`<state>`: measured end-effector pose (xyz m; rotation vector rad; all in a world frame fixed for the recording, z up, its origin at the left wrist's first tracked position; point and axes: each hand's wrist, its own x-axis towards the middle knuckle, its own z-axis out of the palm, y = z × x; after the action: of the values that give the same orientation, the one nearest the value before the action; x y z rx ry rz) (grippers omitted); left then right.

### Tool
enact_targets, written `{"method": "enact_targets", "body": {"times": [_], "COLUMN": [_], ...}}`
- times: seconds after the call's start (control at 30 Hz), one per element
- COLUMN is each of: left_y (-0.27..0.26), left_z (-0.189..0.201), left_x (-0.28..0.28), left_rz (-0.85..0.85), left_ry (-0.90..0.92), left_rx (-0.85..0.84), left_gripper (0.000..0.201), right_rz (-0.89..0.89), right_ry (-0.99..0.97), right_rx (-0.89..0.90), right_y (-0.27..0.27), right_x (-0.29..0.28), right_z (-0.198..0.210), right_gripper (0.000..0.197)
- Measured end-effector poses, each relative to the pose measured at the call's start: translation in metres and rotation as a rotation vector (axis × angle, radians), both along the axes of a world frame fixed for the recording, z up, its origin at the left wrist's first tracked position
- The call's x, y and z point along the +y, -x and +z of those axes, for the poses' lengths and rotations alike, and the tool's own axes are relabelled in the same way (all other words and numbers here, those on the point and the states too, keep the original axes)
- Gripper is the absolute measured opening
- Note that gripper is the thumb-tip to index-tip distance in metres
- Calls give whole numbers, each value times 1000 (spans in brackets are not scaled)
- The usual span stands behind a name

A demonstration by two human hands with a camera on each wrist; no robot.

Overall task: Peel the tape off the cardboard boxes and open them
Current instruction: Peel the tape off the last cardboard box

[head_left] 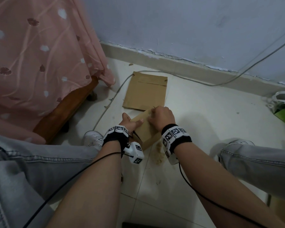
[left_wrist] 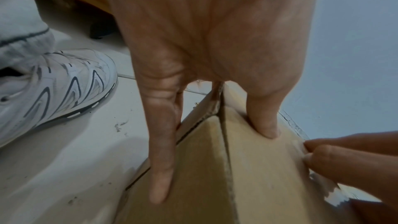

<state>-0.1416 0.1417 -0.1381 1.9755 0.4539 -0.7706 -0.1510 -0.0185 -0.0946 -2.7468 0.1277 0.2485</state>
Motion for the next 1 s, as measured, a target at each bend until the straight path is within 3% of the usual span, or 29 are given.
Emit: {"method": "enact_targets", "body": {"times": [0.1,0.27,0.37,0.53,0.67,0.77,0.9,1.0], "left_y": [1,-1,-2,1,-1,1,-1,-5], "left_z": [1,3,0,10,2,8,18,36], "left_x": [1,-2,-1,-3,-2,-3,-4,-8], "left_rz": [20,27,23,2,8,4,-96,-184], "left_ry": [-3,9,-1,-2,38,37,-133,-341], "left_rx": [10,42,46,21,43,47,17,-134], "left_gripper": [62,70,72,62,69,69,61,44], "right_rz": [-11,-55,-46,-321,-430,-462,-404,-356], "right_ry": [19,-216,-258,-395,-334,-409,-589,-700], "right_rx": [6,101,89,-94,-83,-30,46,57], "right_y": [3,-1,1,4,6,6,4,-5], "right_x": [-5,-22,-23,-32,-47,-60,-64,-63], "right_z": [-2,2,3,2,1,1,5,13], "right_gripper": [27,42,38,29,29,32,24,14]}}
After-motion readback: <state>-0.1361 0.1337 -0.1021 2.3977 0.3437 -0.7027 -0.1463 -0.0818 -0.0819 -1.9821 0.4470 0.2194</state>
